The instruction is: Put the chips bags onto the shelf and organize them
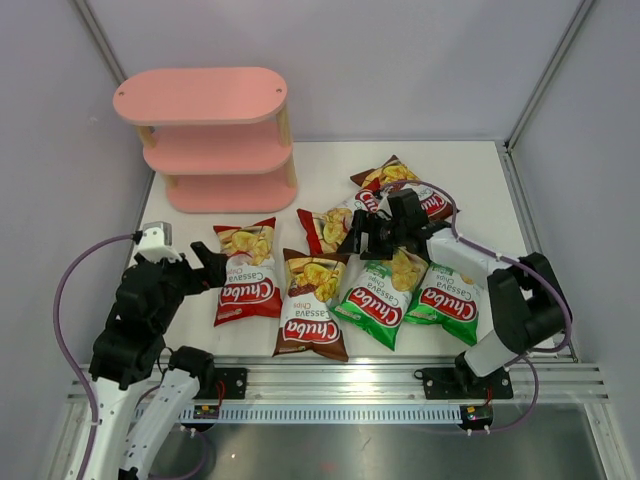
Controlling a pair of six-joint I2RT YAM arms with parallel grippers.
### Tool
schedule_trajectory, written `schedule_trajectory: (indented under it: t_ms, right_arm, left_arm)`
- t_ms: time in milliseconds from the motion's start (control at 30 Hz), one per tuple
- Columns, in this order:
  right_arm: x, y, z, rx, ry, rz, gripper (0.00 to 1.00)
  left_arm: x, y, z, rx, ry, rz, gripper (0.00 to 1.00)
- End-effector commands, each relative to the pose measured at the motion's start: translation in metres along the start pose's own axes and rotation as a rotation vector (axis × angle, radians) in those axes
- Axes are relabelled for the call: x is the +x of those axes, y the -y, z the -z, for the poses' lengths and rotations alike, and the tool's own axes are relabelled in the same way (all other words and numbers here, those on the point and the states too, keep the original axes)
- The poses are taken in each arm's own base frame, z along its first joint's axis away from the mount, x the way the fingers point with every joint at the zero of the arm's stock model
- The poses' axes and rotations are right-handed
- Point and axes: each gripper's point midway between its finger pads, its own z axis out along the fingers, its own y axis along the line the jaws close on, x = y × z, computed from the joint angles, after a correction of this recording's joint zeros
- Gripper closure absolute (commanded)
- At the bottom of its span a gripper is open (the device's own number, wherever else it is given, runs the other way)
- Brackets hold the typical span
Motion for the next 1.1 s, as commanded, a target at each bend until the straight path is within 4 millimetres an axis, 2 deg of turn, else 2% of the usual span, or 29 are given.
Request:
schedule_trajectory:
  t_ms: [0, 67, 267, 467, 533, 600, 733, 800, 867, 900, 967, 1067]
  right_arm:
    - [-0.023, -0.013, -0.012, -0.041, 0.039, 0.113, 0.10]
    - [-0.018, -0.004, -0.023, -0.032, 0.006, 0.112, 0.10]
    - [-0.001, -0.016, -0.048, -0.194, -0.076, 0.097, 0.12]
    - [0.020, -0.022, -0.058, -0.239, -0.127, 0.077, 0.12]
    - [0.029, -0.018, -0.065, -0.232, -0.153, 0.055, 0.13]
    - [0.036, -0.015, -0.070, -0.235, -0.166, 0.030, 0.19]
    - [0.049, -0.012, -0.079, -0.242, -0.183, 0.001, 0.24]
    - [0.051, -0.010, -0.080, -0.234, -0.177, -0.008, 0.32]
    - [0.048, -0.014, -0.078, -0.244, -0.165, -0.008, 0.40]
    - [0.047, -0.017, -0.076, -0.250, -0.160, -0.013, 0.47]
    - [0.040, -0.026, -0.071, -0.270, -0.140, -0.006, 0.51]
    - [0.030, -0.040, -0.061, -0.292, -0.108, -0.003, 0.69]
  left_arm:
    - [-0.006, 0.014, -0.004, 0.066, 0.012, -0.011, 0.01]
    - [-0.005, 0.015, -0.005, 0.074, 0.008, -0.013, 0.01]
    - [-0.004, 0.016, -0.009, 0.070, -0.007, -0.013, 0.01]
    - [-0.001, 0.018, -0.012, 0.084, -0.028, -0.018, 0.01]
    - [0.000, 0.021, -0.012, 0.094, -0.034, -0.021, 0.01]
    - [0.002, 0.022, -0.013, 0.104, -0.043, -0.023, 0.01]
    - [0.001, 0.023, -0.013, 0.106, -0.042, -0.023, 0.01]
    - [0.001, 0.023, -0.013, 0.108, -0.041, -0.023, 0.01]
    - [0.002, 0.023, -0.014, 0.107, -0.045, -0.023, 0.01]
    - [0.001, 0.023, -0.013, 0.105, -0.045, -0.023, 0.01]
    - [0.002, 0.023, -0.013, 0.105, -0.046, -0.022, 0.01]
    - [0.001, 0.023, -0.012, 0.106, -0.044, -0.020, 0.01]
